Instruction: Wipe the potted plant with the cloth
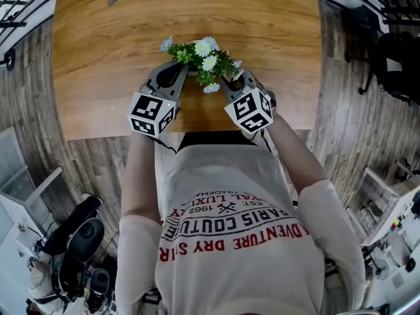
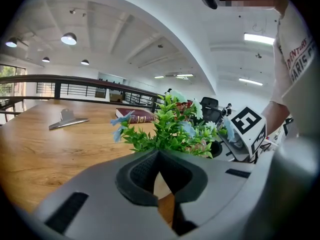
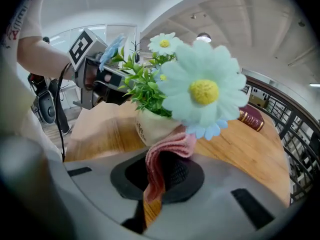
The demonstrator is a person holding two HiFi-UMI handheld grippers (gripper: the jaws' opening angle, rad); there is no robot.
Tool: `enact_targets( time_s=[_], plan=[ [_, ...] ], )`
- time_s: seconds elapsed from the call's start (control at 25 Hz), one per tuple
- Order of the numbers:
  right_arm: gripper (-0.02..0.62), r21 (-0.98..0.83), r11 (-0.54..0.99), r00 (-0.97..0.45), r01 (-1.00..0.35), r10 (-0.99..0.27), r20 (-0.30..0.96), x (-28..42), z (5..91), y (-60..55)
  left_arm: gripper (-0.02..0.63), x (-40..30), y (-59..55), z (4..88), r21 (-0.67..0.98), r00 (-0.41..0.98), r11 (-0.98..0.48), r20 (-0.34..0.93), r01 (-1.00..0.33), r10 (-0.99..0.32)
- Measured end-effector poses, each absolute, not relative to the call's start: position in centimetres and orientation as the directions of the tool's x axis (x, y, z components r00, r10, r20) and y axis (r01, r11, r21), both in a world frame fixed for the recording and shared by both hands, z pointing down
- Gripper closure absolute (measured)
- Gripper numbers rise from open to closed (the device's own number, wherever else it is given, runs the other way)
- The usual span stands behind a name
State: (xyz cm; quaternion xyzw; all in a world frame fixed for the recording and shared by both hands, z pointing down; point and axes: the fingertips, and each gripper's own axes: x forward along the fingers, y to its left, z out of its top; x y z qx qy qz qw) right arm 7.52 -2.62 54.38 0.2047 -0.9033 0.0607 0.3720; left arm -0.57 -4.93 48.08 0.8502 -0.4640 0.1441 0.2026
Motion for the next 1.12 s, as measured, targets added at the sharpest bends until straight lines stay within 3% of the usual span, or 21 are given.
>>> enact_targets(
  time_s=[0.36, 1.12],
  plan=[
    [0.558, -0.074, 0.839, -0.592, -0.539, -0.315, 0.741, 6.2, 55.1, -1.3, 0.591, -0.7, -4.7, 48.1, 0.271, 0.589, -0.525, 0.438, -0.807, -0.679],
    [0.558, -0.123, 0.696, -0.548, -0.707, -0.429, 0.718, 0.4, 54.4, 0.8, 0.591, -0.3, -4.2, 47.9, 0.347, 0.746, -0.662, 0.370, -0.664, -0.554]
  ],
)
